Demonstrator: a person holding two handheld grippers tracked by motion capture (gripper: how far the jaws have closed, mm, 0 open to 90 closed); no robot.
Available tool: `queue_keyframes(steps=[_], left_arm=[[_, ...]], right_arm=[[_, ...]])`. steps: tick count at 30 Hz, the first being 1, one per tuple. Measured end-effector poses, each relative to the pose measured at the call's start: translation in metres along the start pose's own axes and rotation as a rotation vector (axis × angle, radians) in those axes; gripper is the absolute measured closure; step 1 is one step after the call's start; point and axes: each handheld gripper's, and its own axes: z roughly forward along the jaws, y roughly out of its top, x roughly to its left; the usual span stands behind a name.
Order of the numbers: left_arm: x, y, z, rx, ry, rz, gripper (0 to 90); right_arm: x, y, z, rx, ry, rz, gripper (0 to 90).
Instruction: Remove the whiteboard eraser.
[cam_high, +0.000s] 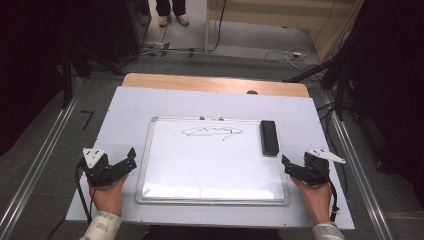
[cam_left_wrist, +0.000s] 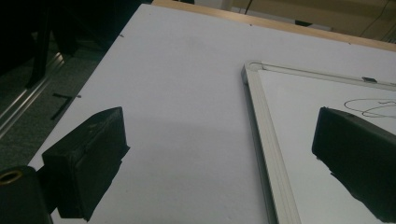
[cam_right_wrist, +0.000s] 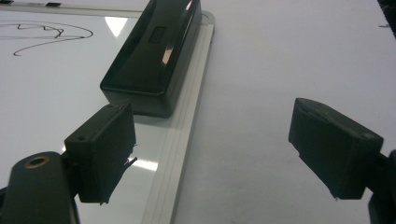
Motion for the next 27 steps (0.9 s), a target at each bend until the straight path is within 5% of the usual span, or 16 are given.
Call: queue_keyframes(steps=[17,27], left_arm=[[0.000,-0.001,0.001,0.000,-0.008,0.001,3.6],[0.000,-0.001,0.001,0.001,-0.012,0.000,3.7]], right_arm=[[0.022,0.016,0.020,0.001,0.039,-0.001,13.5],[0.035,0.025,0.032,-0.018,0.003,-0.007,13.5]])
